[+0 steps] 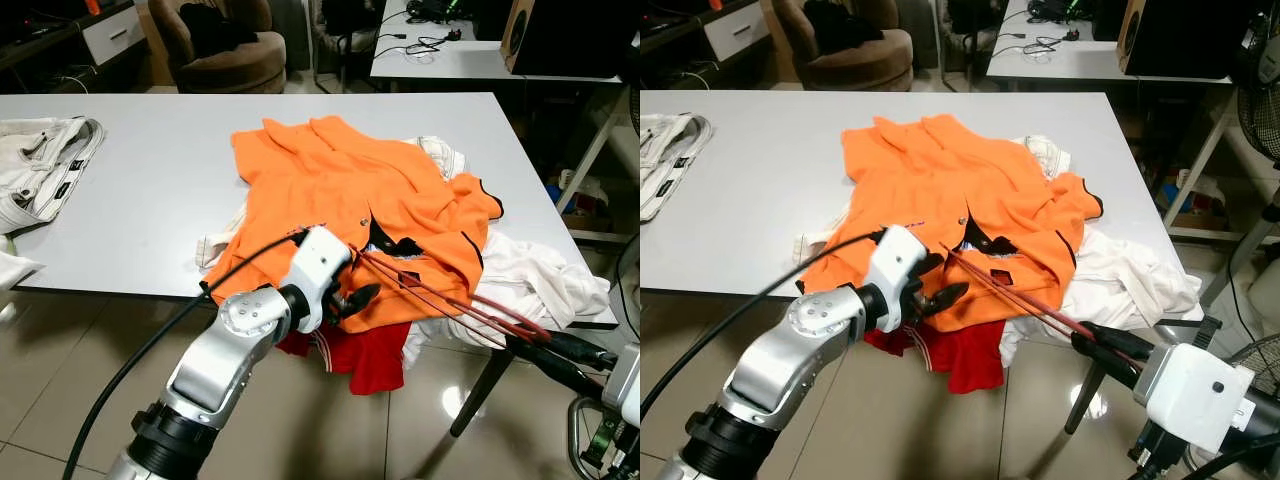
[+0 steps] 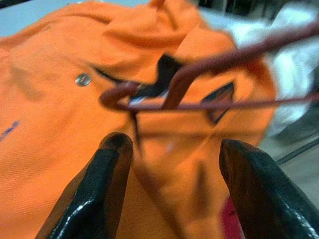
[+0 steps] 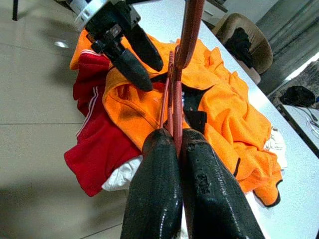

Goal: Hang hanger

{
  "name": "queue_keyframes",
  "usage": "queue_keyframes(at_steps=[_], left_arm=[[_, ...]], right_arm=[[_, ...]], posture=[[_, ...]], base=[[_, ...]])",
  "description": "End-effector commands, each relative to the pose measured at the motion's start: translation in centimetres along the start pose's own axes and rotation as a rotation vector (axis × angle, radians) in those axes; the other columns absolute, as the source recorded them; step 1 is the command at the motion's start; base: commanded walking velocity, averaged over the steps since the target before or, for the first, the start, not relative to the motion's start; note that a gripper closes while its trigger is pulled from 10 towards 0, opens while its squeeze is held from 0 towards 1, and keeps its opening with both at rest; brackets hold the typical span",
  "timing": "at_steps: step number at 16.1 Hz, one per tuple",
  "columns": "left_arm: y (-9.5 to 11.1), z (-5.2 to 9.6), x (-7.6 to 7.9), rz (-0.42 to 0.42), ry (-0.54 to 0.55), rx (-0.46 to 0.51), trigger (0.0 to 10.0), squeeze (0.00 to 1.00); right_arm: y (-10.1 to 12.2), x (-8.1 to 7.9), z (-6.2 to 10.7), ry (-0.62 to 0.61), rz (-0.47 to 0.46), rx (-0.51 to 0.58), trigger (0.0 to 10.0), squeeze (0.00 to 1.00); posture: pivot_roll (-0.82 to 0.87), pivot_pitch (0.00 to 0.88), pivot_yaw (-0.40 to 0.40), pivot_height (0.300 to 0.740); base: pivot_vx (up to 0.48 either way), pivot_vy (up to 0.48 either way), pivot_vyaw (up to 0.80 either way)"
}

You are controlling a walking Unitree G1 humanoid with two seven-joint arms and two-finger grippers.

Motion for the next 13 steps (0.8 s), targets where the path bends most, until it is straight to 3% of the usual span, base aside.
queue_keyframes(at_steps=[1, 3, 7, 8, 9, 10, 13], left_arm=[[-0.6, -0.1, -1.8, -0.125, 0.101, -0.039, 10.0, 0.00], [-1.0, 0.0, -2.8, -0.164, 0.152, -0.048, 10.0, 0.00], [-1.5, -0.1, -3.4, -0.135, 0.190, -0.025, 10.0, 0.00], [-1.5, -0.1, -3.5, -0.129, 0.192, -0.018, 8.4, 0.00], [-1.4, -0.1, -3.5, -0.126, 0.194, -0.013, 2.7, 0.00], [-1.2, 0.1, -3.7, -0.121, 0.200, 0.002, 0.0, 0.00], [-0.7, 0.4, -3.9, -0.102, 0.182, 0.037, 0.0, 0.00]], right_arm=[[0.6, 0.2, 0.3, 0.011, 0.035, 0.015, 10.0, 0.00], [0.5, 0.1, 0.4, 0.015, 0.035, 0.014, 10.0, 0.00], [0.2, 0.5, 1.1, 0.018, 0.053, -0.010, 10.0, 0.00], [0.2, 0.6, 1.3, 0.018, 0.055, -0.016, 10.0, 0.00], [0.2, 0.5, 1.4, 0.019, 0.055, -0.018, 10.0, 0.00], [0.3, 0.3, 1.3, 0.030, 0.058, -0.014, 10.0, 0.00], [0.3, 0.3, 0.7, 0.044, 0.065, -0.002, 10.0, 0.00]], posture=[[-0.26, 0.009, 0.084, 0.740], [-0.26, 0.009, 0.084, 0.740], [-0.27, 0.003, 0.073, 0.740], [-0.28, 0.000, 0.076, 0.740], [-0.28, 0.000, 0.077, 0.740], [-0.28, 0.000, 0.077, 0.740], [-0.28, 0.000, 0.076, 0.740]], base=[[0.000, 0.000, 0.00], [0.000, 0.000, 0.00], [0.000, 0.000, 0.00], [0.000, 0.000, 0.00], [0.000, 0.000, 0.00], [0.000, 0.000, 0.00], [0.000, 0.000, 0.00]])
Point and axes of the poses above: a point about 5 cm out from each wrist's last joint towards the gripper, its own z axis pointing back from the gripper into the wrist, its own y axis along the axis of the wrist's last joint, x = y × z, the point moved 4 cm from there along -z, pointing out of the wrist towards the gripper, and after that the axes turned 7 degrees about z, right-handed, at the moved point
